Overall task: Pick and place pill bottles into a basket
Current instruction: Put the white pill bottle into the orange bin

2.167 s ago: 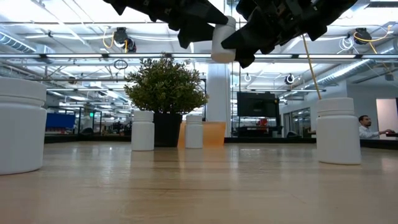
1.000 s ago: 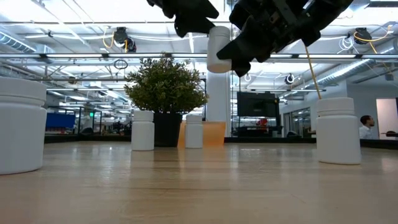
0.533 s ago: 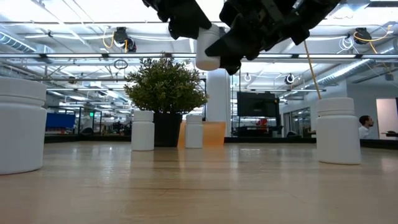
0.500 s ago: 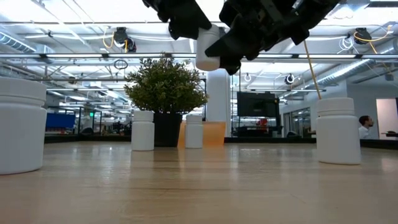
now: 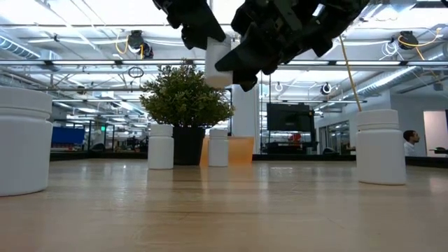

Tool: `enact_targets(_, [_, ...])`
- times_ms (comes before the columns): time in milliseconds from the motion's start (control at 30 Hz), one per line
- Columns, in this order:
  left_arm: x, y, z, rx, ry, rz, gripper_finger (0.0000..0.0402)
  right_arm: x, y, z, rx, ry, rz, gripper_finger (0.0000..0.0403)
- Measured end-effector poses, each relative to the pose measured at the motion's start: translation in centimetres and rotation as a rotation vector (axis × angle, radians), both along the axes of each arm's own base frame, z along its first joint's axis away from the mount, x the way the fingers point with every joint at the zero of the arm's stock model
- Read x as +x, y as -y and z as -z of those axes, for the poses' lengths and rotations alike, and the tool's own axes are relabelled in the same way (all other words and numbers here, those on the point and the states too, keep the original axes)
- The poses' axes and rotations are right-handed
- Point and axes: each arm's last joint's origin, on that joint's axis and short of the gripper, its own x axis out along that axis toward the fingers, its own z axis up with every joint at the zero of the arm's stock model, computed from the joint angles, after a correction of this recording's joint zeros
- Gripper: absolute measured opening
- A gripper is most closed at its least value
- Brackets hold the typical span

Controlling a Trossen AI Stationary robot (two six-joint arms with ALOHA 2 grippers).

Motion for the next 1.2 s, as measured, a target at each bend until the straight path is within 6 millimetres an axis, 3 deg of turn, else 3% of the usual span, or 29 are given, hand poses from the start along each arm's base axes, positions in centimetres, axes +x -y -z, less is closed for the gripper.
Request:
enact_targets(667, [0.4, 0.5, 1.3, -0.006, -0.057, -0.074, 0.023, 0.3, 0.0, 0.3, -0.023, -0.019, -0.007, 0.0157])
enact_targets(1200, [0.5, 0.3, 1.2, 0.035, -0.042, -0.106, 0.023, 0.3, 0.8, 0.2, -0.027, -0.01, 0.01, 0.0157])
